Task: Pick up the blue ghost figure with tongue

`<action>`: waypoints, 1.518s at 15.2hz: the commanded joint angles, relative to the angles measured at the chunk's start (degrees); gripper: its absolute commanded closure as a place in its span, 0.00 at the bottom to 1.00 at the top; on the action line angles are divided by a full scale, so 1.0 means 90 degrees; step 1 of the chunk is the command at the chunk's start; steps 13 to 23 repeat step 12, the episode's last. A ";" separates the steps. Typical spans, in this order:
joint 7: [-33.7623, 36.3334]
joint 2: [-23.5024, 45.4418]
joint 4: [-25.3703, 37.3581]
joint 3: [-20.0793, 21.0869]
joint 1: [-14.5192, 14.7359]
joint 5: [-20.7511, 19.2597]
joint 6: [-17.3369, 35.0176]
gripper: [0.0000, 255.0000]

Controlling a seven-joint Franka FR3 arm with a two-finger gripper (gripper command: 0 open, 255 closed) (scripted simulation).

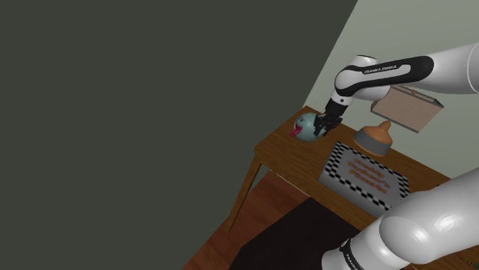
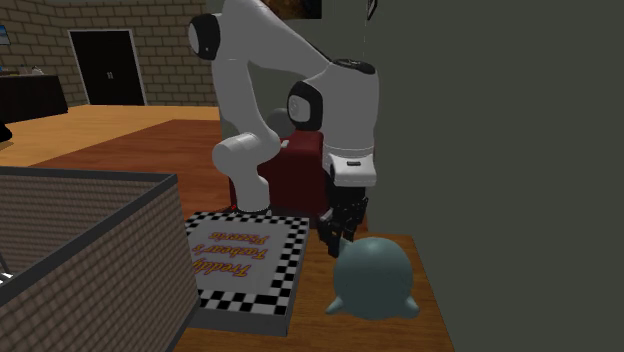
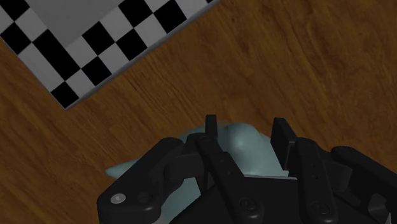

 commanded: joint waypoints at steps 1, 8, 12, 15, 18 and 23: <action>0.0023 -0.0098 0.0109 0.0024 -0.0002 -0.0024 -0.0202 1.00; 0.0065 -0.0324 0.0518 0.0092 -0.0001 -0.0064 -0.0828 1.00; 0.0073 -0.0378 0.0656 0.0112 0.0001 -0.0070 -0.1018 1.00; 0.0073 -0.0378 0.0656 0.0112 0.0001 -0.0070 -0.1018 1.00; 0.0073 -0.0378 0.0656 0.0112 0.0001 -0.0070 -0.1018 1.00; 0.0073 -0.0378 0.0656 0.0112 0.0001 -0.0070 -0.1018 1.00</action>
